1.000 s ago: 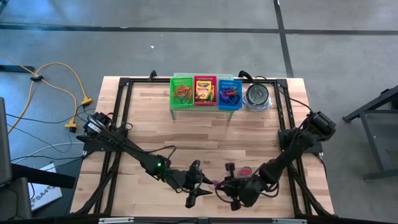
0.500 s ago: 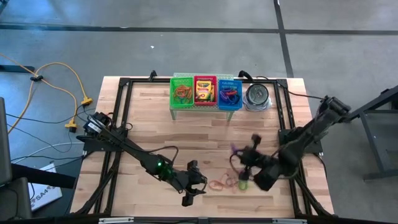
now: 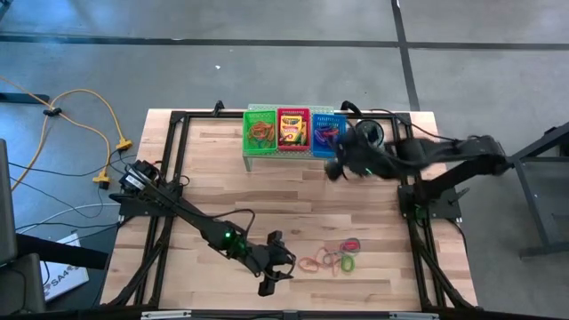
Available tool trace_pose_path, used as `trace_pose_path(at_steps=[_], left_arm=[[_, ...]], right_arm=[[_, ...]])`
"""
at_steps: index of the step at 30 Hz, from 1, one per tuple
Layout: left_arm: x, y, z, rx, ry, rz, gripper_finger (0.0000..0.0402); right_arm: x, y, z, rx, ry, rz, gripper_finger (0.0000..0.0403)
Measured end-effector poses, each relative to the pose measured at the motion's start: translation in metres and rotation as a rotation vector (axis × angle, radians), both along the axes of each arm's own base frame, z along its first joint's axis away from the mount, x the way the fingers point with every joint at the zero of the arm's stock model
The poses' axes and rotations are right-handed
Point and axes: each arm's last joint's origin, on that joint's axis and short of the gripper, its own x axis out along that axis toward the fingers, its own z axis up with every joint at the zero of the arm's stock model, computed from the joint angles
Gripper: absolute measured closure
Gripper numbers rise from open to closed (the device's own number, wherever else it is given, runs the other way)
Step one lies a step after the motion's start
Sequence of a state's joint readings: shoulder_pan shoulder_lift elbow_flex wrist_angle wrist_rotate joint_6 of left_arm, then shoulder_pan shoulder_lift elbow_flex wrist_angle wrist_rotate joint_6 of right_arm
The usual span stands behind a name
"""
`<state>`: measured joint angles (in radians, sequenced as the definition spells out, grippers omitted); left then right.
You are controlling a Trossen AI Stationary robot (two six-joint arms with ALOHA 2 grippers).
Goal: Pick & Place Office Desk Supplies
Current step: Put the violet spring keychain into the blue bin on the shelf, then put the middle orange rubber band into the green bin on the shelf
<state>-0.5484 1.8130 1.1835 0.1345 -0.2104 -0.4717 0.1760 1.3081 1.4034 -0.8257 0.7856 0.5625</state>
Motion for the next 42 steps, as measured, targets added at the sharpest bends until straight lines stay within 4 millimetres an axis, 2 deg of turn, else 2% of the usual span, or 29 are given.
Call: trace_pose_path(at_steps=[4, 8, 19, 26, 31, 39, 42], left_arm=[[-0.001, -0.001, 0.0, 0.002, 0.003, -0.004, 0.0215], [-0.001, -0.001, -0.001, 0.007, 0.012, -0.004, 0.0215], [-0.003, 0.0, -0.005, 0.027, 0.044, -0.006, 0.0215], [-0.003, 0.0, -0.005, 0.028, 0.046, -0.006, 0.0215], [-0.003, 0.0, -0.005, 0.028, 0.046, -0.006, 0.0215], [-0.003, 0.0, -0.005, 0.028, 0.046, -0.006, 0.0215], [-0.003, 0.0, -0.005, 0.028, 0.046, -0.005, 0.0215]], right_arm=[[0.005, -0.04, -0.017, 0.023, 0.121, -0.156, 0.0395], [0.01, -0.063, -0.031, 0.036, 0.223, -0.24, 0.0395], [0.039, -0.096, -0.061, 0.147, 0.264, -0.263, 0.0385], [0.039, -0.102, -0.062, 0.15, 0.285, -0.251, 0.0375], [0.038, -0.102, -0.063, 0.136, 0.304, -0.258, 0.032], [0.038, -0.1, -0.062, 0.12, 0.281, -0.291, 0.0184], [0.035, -0.101, -0.058, 0.096, 0.255, -0.329, 0.0161]])
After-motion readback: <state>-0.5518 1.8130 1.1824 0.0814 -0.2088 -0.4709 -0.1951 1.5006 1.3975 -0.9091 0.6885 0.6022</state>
